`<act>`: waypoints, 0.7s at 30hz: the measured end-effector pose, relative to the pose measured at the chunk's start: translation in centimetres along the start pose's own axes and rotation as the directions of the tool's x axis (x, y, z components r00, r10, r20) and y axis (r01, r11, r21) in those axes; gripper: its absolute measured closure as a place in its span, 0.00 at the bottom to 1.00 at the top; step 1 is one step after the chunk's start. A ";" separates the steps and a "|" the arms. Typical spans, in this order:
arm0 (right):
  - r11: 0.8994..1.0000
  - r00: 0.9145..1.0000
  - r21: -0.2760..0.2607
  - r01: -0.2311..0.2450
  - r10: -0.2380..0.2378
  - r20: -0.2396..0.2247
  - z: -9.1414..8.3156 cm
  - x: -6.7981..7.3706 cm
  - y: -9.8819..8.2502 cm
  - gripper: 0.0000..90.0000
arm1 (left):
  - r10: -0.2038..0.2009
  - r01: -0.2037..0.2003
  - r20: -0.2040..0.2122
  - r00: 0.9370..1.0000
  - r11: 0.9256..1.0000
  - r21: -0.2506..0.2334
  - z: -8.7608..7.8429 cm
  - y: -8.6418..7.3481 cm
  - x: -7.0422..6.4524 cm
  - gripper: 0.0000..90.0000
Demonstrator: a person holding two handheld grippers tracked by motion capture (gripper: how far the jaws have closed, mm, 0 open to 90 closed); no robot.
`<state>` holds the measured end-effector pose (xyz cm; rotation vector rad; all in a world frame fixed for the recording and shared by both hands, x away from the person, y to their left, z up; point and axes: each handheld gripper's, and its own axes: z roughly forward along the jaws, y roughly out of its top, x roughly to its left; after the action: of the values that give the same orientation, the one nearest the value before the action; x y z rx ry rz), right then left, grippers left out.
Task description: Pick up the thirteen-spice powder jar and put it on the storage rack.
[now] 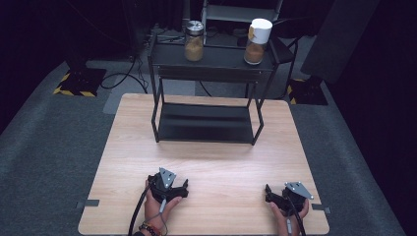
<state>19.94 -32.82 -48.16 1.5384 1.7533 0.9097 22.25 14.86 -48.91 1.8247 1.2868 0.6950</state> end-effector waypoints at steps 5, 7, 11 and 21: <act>1.000 1.000 0.001 0.000 0.000 0.001 0.0 0.0 0.0 0.01 | -0.001 0.001 -0.001 1.000 1.000 0.000 0.0 0.0 0.0 0.04; 1.000 1.000 0.001 -0.001 0.001 0.001 0.0 0.0 0.0 0.01 | -0.001 0.001 0.000 1.000 1.000 0.001 0.0 0.0 0.0 0.04; 1.000 1.000 0.002 -0.003 0.003 0.006 0.0 0.1 0.0 0.01 | -0.002 0.002 0.000 1.000 1.000 0.001 0.0 0.0 0.0 0.04; 1.000 1.000 0.003 -0.005 0.005 0.006 0.0 0.1 0.0 0.01 | -0.001 0.001 0.000 1.000 1.000 0.001 0.0 0.0 0.0 0.04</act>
<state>19.90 -32.67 -48.12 1.5468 1.7482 0.9050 22.26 14.86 -48.90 1.8244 1.2883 0.6939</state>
